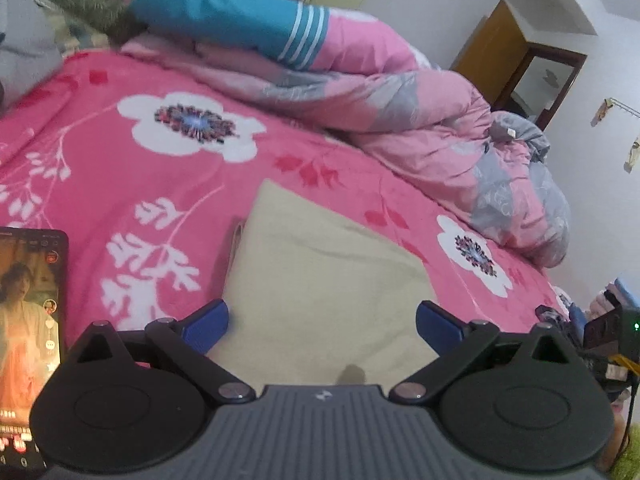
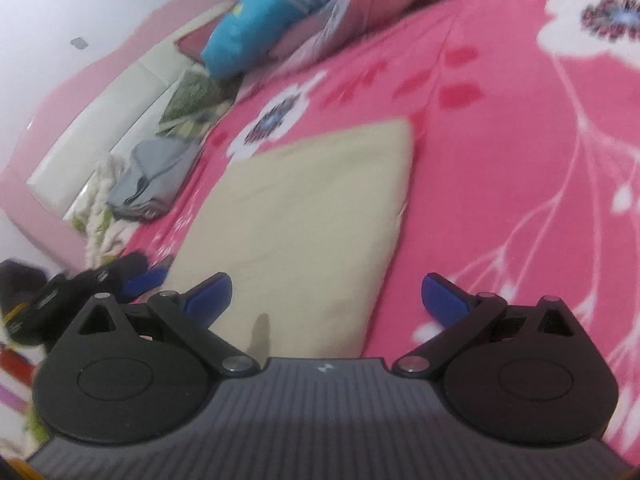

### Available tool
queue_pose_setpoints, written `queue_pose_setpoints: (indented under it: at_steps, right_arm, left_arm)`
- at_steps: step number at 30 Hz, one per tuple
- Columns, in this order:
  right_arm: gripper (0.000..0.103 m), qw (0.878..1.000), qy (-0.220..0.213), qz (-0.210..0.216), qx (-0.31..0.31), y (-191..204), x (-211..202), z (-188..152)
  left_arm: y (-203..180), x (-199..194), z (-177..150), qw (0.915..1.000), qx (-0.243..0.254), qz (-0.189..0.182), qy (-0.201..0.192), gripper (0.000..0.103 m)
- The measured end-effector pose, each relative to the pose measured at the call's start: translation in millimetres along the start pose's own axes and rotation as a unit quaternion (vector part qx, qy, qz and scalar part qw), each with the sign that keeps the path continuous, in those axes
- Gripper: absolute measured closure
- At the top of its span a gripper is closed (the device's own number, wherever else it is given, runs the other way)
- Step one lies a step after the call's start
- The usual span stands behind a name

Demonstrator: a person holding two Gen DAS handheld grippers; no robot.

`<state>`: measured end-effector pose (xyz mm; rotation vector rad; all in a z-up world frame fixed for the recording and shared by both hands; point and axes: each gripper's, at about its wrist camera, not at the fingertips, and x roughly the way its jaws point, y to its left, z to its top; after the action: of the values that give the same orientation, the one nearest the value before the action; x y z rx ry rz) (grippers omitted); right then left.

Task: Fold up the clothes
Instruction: 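Grasp the folded beige trousers with both grippers and lift them off the bedspread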

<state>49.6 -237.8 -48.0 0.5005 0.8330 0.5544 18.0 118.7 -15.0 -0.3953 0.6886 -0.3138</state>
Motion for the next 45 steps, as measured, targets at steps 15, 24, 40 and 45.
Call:
queue_pose_setpoints:
  at_steps: [15, 24, 40, 45]
  right_arm:
    - [0.006, 0.997, 0.05, 0.041, 0.051, -6, 45, 30]
    - [0.018, 0.988, 0.085, 0.099, 0.084, -18, 44, 24]
    - [0.08, 0.981, 0.02, 0.151, 0.124, -16, 24, 41]
    - [0.082, 0.98, -0.016, 0.151, 0.128, -26, -22, 36]
  left_arm:
    - [38, 49, 17, 0.9885, -0.089, -0.068, 0.102, 0.0]
    - [57, 51, 13, 0.9757, -0.146, -0.12, 0.112, 0.0]
    - [11, 37, 22, 0.9631, -0.141, -0.182, 0.139, 0.001]
    - [-30, 39, 21, 0.9571, -0.11, -0.216, 0.158, 0.001]
